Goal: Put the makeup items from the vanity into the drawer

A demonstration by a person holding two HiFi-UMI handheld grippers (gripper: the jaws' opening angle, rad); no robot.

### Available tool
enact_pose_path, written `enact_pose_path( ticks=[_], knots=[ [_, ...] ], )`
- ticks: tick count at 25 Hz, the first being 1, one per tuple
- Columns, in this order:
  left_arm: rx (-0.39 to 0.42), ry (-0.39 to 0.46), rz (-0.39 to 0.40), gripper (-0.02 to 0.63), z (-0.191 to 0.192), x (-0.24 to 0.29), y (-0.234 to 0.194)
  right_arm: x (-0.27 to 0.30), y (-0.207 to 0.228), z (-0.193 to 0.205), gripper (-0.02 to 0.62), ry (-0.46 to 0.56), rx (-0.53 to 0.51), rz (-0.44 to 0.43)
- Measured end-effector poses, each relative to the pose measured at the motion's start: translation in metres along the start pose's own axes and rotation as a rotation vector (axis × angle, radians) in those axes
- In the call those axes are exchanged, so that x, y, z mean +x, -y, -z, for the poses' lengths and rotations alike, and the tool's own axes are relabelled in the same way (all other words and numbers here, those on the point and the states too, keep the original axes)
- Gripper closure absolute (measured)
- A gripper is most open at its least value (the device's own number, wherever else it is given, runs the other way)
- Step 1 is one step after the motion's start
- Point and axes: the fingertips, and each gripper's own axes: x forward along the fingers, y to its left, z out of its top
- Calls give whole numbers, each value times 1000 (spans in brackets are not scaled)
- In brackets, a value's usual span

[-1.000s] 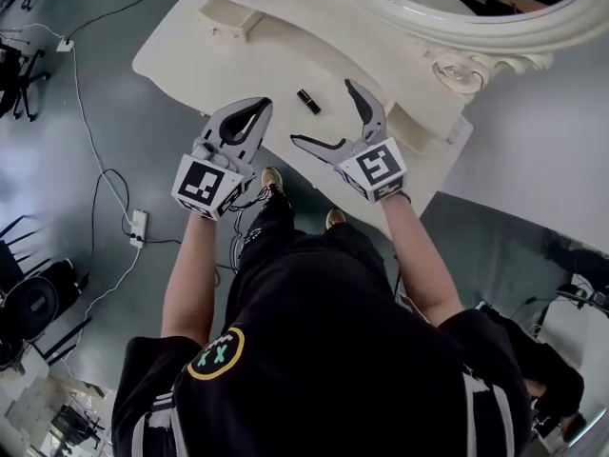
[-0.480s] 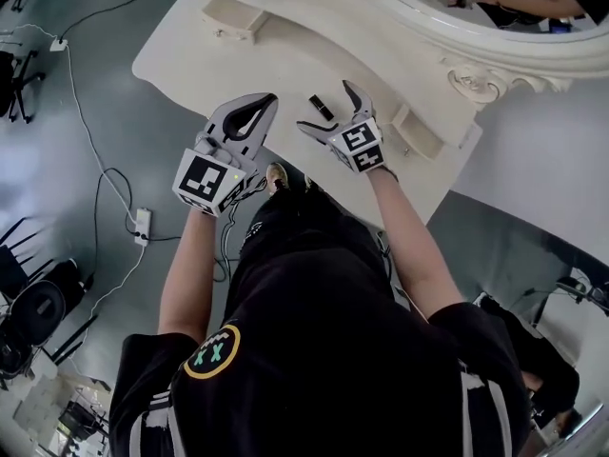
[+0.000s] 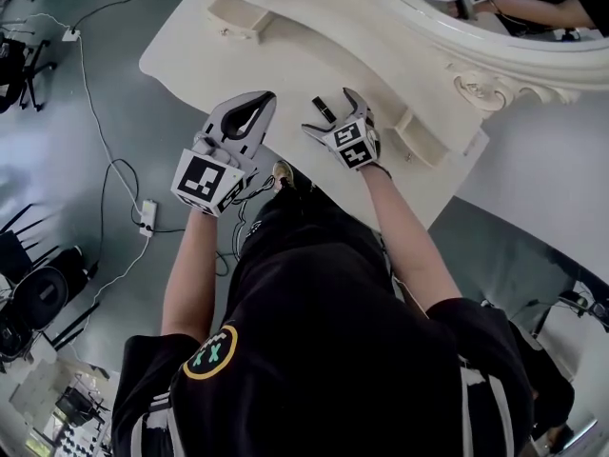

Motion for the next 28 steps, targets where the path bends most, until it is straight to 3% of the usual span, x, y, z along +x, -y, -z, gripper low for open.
enact_pose_path(
  ticks=[4, 7, 12, 16, 23, 28],
  knots=[
    [3, -2, 5, 584, -3, 1, 4, -1, -2, 0, 1, -14, 7, -10],
    [5, 5, -4, 584, -6, 1, 5, -4, -3, 0, 59, -13, -20, -27],
    [9, 0, -4, 584, -5, -2, 8, -7, -18, -3, 259, -29, -93, -109],
    [9, 2, -10, 584, -6, -4, 10, -8, -35, -5, 474, -32, -188, -139],
    [12, 2, -34, 584, -6, -13, 10, -10, -38, -12, 476, -14, -167, -137],
    [15, 4, -52, 584, -6, -17, 8, -20, -44, -44, 476, 62, -184, -138]
  ],
)
